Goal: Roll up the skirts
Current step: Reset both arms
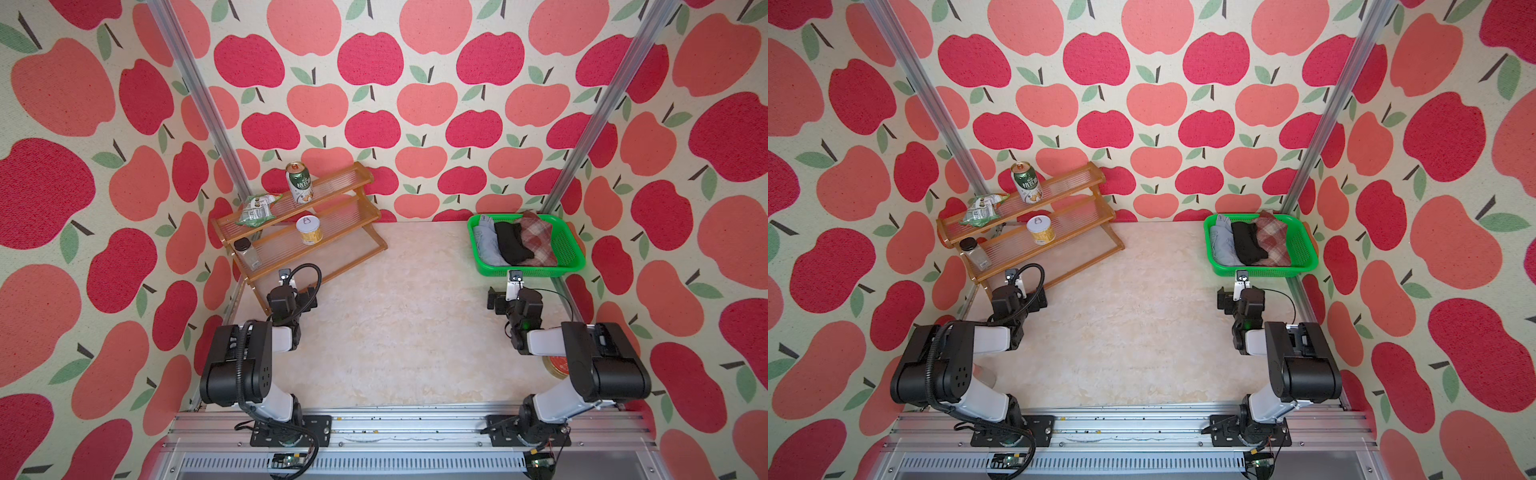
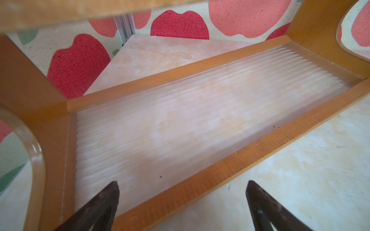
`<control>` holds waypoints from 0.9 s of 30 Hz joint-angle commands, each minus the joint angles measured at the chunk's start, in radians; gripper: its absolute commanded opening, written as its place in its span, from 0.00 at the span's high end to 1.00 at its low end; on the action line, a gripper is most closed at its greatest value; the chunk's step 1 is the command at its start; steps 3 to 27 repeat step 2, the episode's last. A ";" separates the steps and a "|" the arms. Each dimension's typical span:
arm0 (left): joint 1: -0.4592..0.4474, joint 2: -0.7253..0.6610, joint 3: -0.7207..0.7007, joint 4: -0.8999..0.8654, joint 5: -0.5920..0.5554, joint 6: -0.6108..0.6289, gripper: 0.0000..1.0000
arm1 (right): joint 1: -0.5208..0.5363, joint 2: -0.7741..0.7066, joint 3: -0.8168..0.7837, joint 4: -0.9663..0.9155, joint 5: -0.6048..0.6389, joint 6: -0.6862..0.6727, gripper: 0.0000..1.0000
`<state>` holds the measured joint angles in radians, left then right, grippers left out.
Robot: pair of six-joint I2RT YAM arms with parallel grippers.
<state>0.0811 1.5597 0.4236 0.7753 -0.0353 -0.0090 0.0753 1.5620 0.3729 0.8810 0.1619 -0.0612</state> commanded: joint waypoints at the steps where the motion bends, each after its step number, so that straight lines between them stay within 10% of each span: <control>1: 0.005 0.004 0.001 0.022 0.020 -0.011 0.00 | -0.010 -0.013 0.022 -0.011 -0.022 0.019 0.01; 27: 0.005 0.005 0.001 0.021 0.020 -0.010 0.01 | -0.008 -0.013 0.018 -0.006 -0.021 0.018 0.01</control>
